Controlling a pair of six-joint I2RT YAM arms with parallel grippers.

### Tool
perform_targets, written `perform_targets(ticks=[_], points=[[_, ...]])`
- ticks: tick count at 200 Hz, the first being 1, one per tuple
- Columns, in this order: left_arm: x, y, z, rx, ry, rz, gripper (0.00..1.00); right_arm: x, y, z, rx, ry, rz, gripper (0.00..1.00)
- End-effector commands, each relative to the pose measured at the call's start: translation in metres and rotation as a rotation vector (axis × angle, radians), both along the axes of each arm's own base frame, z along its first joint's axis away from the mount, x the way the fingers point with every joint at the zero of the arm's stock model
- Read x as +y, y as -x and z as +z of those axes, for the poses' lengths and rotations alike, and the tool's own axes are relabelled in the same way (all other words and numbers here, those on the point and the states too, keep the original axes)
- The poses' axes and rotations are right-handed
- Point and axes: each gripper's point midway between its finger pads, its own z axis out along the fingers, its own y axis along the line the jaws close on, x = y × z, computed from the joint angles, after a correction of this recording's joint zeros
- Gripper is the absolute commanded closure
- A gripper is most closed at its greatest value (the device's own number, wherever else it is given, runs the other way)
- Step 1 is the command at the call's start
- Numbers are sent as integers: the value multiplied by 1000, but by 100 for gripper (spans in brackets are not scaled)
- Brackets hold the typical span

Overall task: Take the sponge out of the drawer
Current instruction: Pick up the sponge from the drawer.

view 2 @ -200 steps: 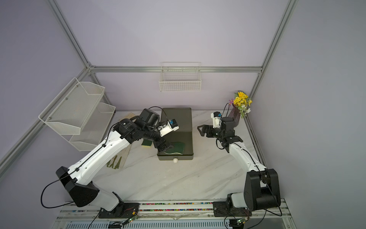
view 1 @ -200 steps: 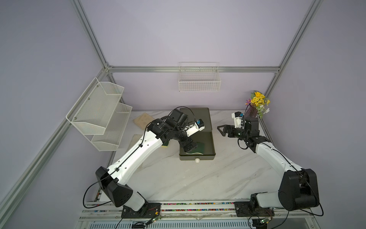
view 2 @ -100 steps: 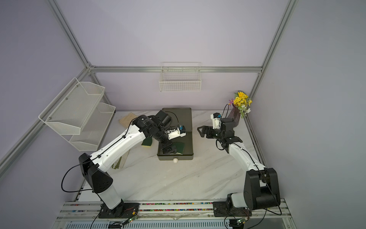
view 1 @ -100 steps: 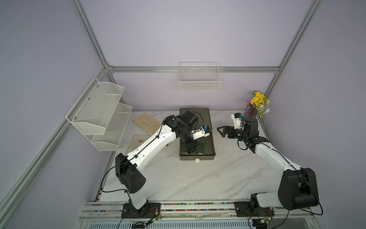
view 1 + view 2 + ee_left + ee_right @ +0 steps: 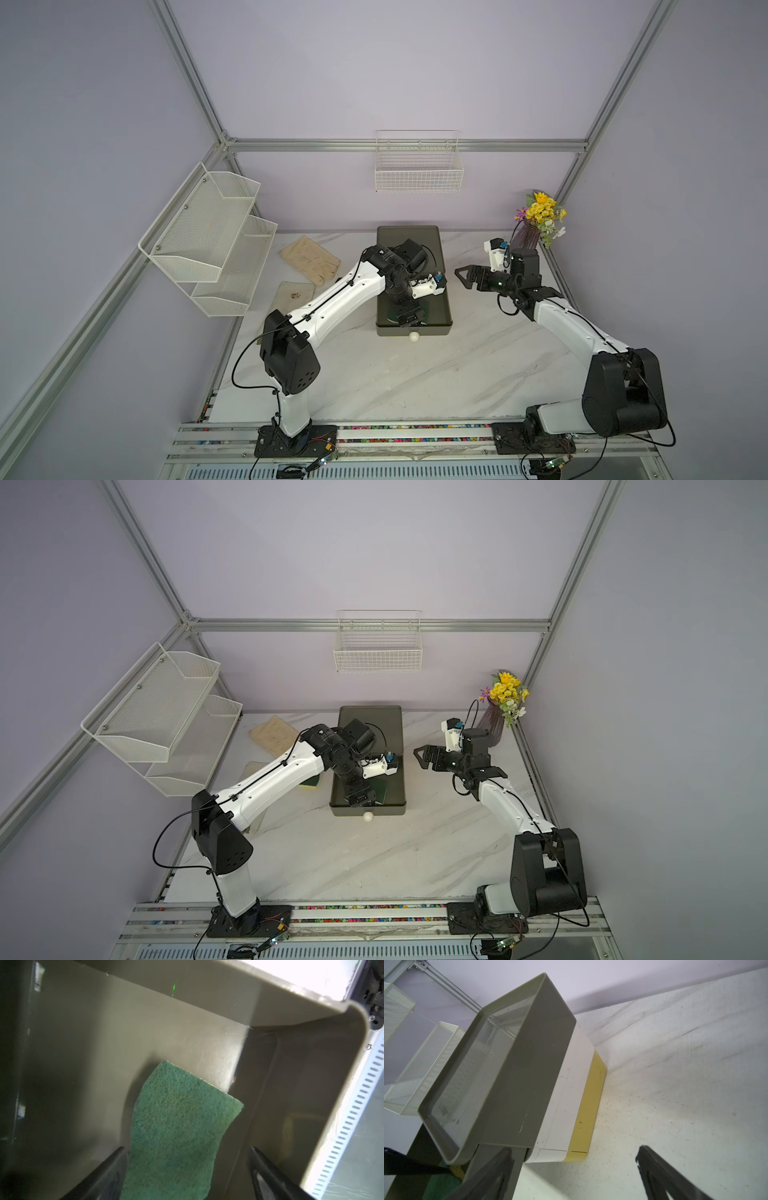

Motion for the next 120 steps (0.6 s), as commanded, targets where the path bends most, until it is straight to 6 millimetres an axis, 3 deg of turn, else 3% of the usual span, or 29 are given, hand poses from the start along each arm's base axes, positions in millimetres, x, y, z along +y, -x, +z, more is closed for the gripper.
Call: perform_targets(ticks=[1,35,65,120], points=[[0,-4,4,-36,-23,-12,11,-1,0,1,-16,-2,3,3],[3,-13,-2,-71,-78,5,15,0,-1,1,-16,-2,4,3],[6,-29,1,-124,-111,68,25,-1,-1,1,-15,-1,3,3],[0,-40,4,-143,-98,118,38,-1,-1,-1,-11,-2,2,3]])
